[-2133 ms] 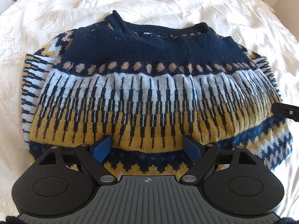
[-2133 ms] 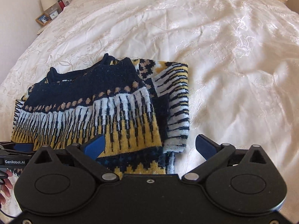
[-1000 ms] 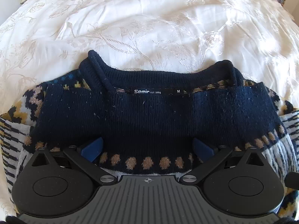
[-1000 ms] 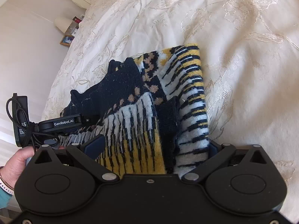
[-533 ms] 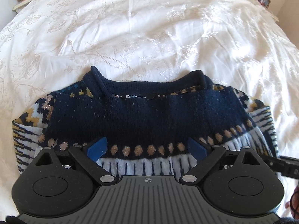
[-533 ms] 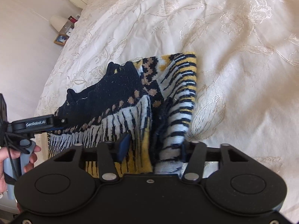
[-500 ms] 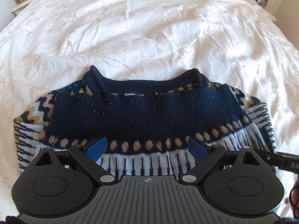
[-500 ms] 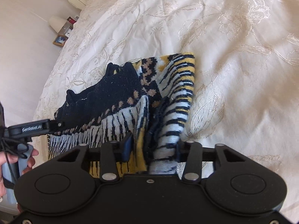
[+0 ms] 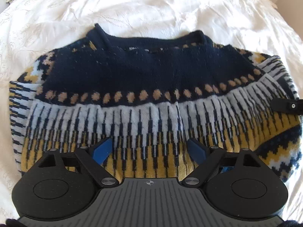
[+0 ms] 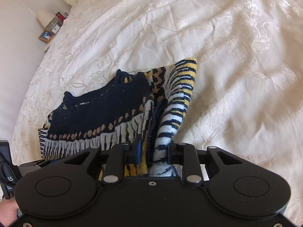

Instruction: Fold small clothes

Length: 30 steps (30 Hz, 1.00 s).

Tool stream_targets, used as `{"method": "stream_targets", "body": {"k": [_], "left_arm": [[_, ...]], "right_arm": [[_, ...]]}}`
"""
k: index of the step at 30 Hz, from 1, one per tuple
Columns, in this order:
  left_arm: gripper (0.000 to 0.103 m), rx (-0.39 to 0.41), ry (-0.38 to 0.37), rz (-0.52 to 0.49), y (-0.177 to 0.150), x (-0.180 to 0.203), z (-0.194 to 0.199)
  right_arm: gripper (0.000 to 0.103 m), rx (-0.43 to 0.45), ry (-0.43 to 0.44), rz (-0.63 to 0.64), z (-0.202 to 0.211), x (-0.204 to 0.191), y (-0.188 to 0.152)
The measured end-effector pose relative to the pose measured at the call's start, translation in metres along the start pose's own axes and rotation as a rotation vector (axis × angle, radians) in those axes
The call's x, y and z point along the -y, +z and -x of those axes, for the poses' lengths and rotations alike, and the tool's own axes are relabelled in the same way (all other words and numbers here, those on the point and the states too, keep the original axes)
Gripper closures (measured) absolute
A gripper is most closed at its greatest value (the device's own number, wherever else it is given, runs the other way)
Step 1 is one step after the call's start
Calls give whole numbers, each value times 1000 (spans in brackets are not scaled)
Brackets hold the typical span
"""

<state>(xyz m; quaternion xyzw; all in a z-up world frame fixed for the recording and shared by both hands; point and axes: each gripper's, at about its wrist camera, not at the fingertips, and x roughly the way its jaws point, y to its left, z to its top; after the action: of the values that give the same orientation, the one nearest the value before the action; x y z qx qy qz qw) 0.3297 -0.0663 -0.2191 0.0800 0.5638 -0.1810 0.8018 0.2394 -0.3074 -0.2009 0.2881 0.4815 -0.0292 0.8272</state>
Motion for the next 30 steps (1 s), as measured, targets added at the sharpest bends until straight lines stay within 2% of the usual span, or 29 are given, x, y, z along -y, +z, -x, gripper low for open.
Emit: {"method": "stream_targets", "body": {"k": [5, 13, 21, 30], "left_arm": [[19, 94, -28, 105, -13, -47, 46], [19, 146, 28, 202, -63, -126, 95], [19, 110, 49, 265, -112, -184, 110], [19, 95, 54, 316, -138, -210, 116]], "right_arm": [[71, 22, -15, 57, 18, -46, 6], [73, 43, 37, 173, 19, -144, 1], [74, -15, 85, 272, -35, -233, -26], [76, -93, 29, 406, -92, -289, -63]]}}
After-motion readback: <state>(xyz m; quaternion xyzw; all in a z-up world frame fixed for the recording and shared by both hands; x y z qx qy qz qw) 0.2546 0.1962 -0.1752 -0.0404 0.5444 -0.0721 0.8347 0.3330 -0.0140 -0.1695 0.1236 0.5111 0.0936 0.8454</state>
